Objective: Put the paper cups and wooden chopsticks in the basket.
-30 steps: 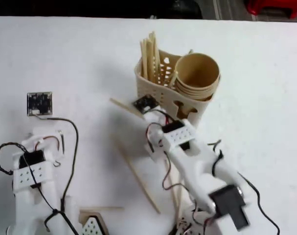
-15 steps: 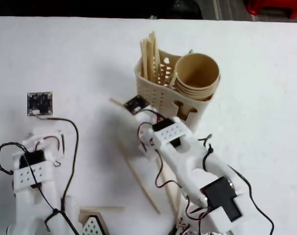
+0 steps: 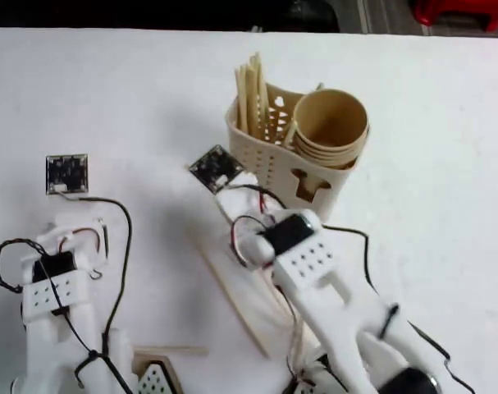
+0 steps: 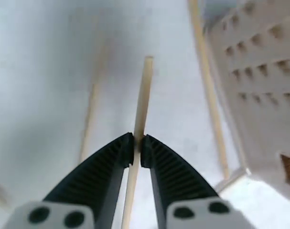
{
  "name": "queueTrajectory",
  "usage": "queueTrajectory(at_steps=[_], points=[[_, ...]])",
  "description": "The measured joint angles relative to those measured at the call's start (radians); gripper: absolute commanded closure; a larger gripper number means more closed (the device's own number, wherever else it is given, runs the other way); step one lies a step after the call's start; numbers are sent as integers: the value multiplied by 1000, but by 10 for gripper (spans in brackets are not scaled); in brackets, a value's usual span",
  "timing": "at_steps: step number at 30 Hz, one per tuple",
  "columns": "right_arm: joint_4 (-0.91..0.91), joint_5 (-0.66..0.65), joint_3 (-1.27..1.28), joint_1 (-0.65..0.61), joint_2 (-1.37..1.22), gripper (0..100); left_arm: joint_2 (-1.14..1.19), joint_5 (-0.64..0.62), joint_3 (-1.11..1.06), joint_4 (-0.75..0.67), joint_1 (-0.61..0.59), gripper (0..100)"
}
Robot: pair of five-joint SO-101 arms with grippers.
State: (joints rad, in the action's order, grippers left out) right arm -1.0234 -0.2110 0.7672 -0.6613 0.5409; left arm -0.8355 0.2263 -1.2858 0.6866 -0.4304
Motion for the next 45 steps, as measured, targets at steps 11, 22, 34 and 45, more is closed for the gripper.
queueTrajectory(at_steps=[11,22,34,45], points=[[0,40,-261,2,236,979,0,0,0,0,0,976],[158,48,-516,23,241,979,0,40,0,0,0,976],[491,-31,-517,169,241,979,0,40,0,0,0,976],[529,-31,-405,252,181,974,0,40,0,0,0,976]])
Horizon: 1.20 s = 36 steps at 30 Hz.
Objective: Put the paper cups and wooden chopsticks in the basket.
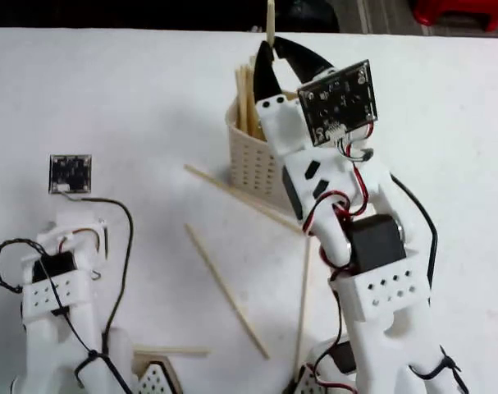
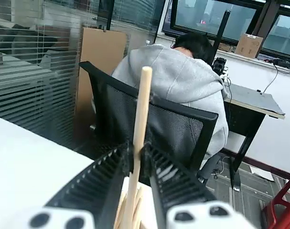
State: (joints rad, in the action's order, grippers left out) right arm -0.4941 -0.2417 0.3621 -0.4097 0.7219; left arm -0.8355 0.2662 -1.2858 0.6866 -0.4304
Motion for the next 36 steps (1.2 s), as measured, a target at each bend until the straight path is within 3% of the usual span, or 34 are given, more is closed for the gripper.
queueTrajectory(at_steps=[6,14,22,27,36], points=[[-75,0,-8,-5,2,866,0,0,0,0,0,976],[-479,-2,-150,-87,2,910,0,0,0,0,0,976],[-844,-2,-106,-293,-20,910,0,0,0,0,0,976],[-815,-2,91,-382,-89,908,0,0,0,0,0,976],[-621,-2,221,-385,-364,907,0,0,0,0,0,976]])
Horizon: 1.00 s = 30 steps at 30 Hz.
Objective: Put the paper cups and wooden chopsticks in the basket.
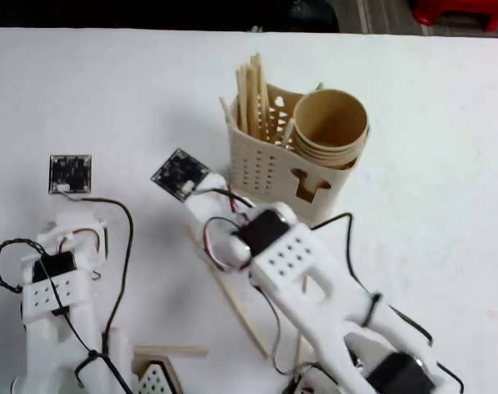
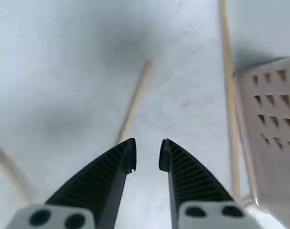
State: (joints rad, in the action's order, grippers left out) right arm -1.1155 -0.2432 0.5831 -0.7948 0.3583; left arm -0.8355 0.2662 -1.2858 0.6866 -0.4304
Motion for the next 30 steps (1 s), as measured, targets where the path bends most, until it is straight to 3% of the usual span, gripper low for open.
queueTrajectory(at_steps=[6,14,25,28,30], points=[[109,43,-3,-17,-204,907,0,0,0,0,-3,976],[123,89,-97,-92,-393,907,0,0,0,0,-3,976],[123,117,-209,-60,-585,913,0,0,0,0,-3,976],[123,117,-230,-54,-617,985,0,0,0,0,-3,976],[123,117,-241,-37,-634,972,0,0,0,0,-3,976]])
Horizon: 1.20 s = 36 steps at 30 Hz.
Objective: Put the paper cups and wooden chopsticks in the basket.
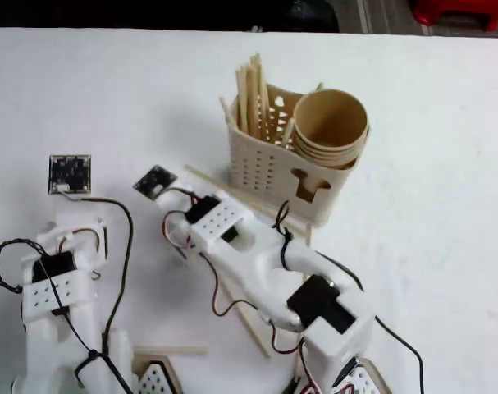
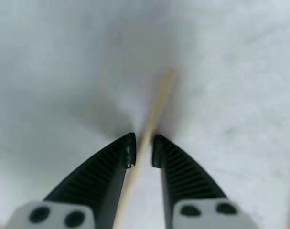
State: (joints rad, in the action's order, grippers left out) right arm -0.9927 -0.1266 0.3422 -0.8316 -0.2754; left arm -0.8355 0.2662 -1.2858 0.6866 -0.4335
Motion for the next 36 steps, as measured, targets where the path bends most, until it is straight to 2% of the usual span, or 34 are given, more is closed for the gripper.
queueTrajectory(at_steps=[4,9,14,23,29,36], points=[[-11,0,-14,11,-6,979,0,0,0,0,0,976],[-140,2,-54,32,40,979,0,0,0,0,0,976],[-232,2,-74,83,195,979,0,0,0,0,0,976],[-238,8,-74,149,571,979,0,0,0,0,0,976],[-127,8,-74,152,853,979,0,0,0,0,0,976],[170,8,-74,224,1062,979,0,0,0,0,0,976]])
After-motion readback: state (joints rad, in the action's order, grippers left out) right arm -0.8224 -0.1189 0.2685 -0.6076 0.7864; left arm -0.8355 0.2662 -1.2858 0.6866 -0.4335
